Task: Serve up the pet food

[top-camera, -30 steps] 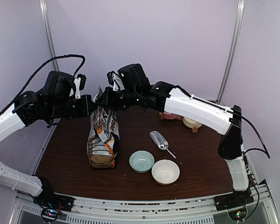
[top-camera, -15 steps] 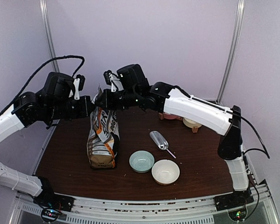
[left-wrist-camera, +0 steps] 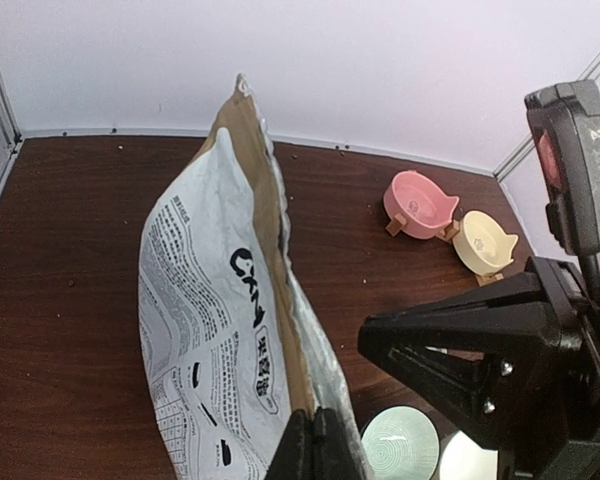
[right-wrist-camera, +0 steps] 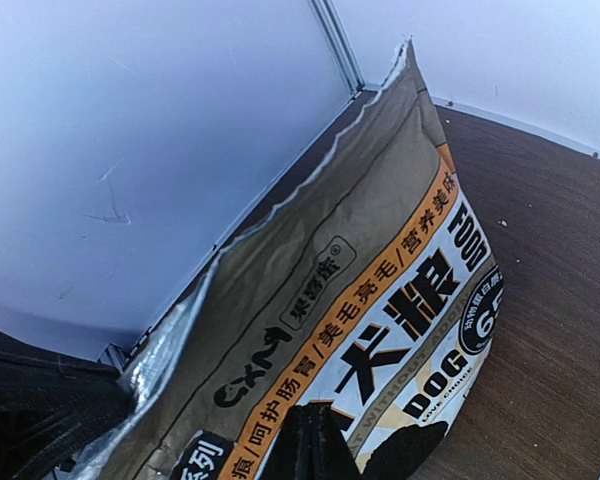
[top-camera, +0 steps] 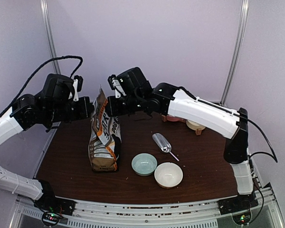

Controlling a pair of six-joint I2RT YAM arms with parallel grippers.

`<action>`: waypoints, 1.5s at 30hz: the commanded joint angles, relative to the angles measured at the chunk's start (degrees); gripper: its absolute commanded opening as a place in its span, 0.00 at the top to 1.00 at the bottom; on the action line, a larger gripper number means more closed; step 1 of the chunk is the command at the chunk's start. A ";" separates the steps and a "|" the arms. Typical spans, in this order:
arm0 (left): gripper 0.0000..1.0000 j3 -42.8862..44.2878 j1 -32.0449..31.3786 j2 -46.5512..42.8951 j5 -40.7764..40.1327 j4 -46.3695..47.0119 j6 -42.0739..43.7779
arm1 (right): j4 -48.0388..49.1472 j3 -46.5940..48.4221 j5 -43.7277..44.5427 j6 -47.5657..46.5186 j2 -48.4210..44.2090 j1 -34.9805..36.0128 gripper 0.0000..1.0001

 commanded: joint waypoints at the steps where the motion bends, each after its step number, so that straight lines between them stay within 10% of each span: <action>1: 1.00 -0.26 0.65 -0.89 -2.32 0.52 0.06 | -1.50 0.02 1.73 -0.79 -2.33 -0.14 1.00; 14: 1.00 -2.05 0.63 -1.74 3.34 2.49 1.62 | 5.34 1.07 -5.52 9.26 -3.84 -0.18 0.67; 45: 1.00 -3.07 0.65 -1.67 9.79 5.89 4.33 | 7.52 4.56 -14.53 11.04 4.59 -1.24 0.80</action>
